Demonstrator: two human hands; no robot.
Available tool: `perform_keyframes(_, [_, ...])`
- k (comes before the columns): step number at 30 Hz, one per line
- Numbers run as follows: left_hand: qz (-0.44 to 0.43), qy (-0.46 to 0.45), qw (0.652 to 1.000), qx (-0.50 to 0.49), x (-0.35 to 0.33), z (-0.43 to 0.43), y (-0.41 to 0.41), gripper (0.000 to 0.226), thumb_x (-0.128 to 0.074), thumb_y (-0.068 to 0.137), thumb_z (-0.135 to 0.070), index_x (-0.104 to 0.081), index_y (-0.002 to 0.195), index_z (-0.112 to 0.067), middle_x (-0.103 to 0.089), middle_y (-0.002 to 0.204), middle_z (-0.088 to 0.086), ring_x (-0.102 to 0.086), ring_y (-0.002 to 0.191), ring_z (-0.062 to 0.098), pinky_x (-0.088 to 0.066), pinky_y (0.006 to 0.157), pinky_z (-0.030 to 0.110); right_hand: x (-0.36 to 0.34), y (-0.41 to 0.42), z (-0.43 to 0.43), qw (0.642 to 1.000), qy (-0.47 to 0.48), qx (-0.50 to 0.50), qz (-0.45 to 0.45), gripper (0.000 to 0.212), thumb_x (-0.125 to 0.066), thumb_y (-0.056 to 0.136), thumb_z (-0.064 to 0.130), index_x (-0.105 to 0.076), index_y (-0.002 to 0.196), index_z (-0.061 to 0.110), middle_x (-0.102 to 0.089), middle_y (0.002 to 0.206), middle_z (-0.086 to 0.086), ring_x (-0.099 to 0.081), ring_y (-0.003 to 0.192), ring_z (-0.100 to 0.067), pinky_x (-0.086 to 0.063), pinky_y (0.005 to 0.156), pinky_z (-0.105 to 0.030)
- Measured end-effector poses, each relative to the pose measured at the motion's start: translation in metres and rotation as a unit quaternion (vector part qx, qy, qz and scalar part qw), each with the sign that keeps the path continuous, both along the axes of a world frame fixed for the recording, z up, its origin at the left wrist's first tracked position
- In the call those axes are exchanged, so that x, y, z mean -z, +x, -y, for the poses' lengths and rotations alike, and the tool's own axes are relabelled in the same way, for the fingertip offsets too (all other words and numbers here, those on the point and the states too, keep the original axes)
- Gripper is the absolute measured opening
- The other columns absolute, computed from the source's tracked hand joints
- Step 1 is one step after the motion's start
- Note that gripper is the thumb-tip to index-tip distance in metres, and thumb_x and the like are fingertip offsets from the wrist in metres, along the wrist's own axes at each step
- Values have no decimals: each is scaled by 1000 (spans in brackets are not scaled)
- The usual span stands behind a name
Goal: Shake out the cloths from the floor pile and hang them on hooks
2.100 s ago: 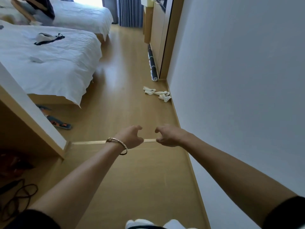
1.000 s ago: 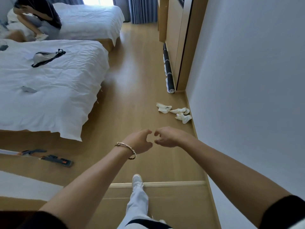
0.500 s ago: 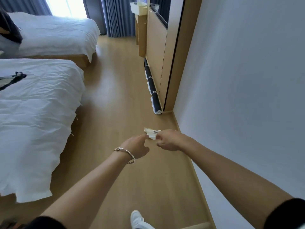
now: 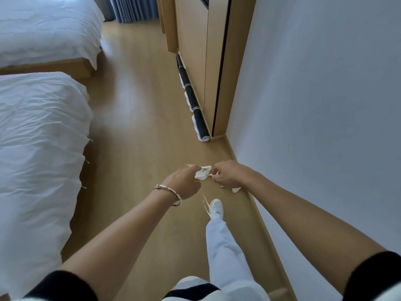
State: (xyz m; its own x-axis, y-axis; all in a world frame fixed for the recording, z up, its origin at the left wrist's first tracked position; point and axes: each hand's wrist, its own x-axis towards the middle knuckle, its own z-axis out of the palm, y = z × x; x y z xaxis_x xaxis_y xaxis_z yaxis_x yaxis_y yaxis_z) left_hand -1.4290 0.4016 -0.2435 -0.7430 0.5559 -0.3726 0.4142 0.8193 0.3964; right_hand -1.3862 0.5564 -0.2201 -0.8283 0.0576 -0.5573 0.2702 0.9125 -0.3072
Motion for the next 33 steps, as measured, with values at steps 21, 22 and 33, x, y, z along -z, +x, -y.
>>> perform_keyframes(21, [189,-102,975,58,215,-179,-216,52,-44,90,-20,-32,140,-25,-52,127,4,-52,115,25,-44,92,35,257,-259,-163,975,-163,76,127,30,-43,93,19,-63,115,13,-64,116,-3,-59,104,-22,-50,89,-37])
perform_keyframes(22, [198,-112,971,68,233,-181,-224,50,-44,90,-19,-34,139,-25,-53,124,5,-51,113,26,-44,91,36,277,-263,-163,971,-173,96,136,30,-42,94,20,-62,116,15,-63,116,-2,-58,105,-22,-49,87,-35])
perform_keyframes(33, [163,-189,949,193,445,-220,-309,44,-40,93,-22,-38,137,-24,-51,126,2,-50,117,23,-45,88,37,479,-289,-191,926,-227,262,150,28,-43,95,26,-59,118,24,-60,120,3,-55,109,-17,-47,94,-36])
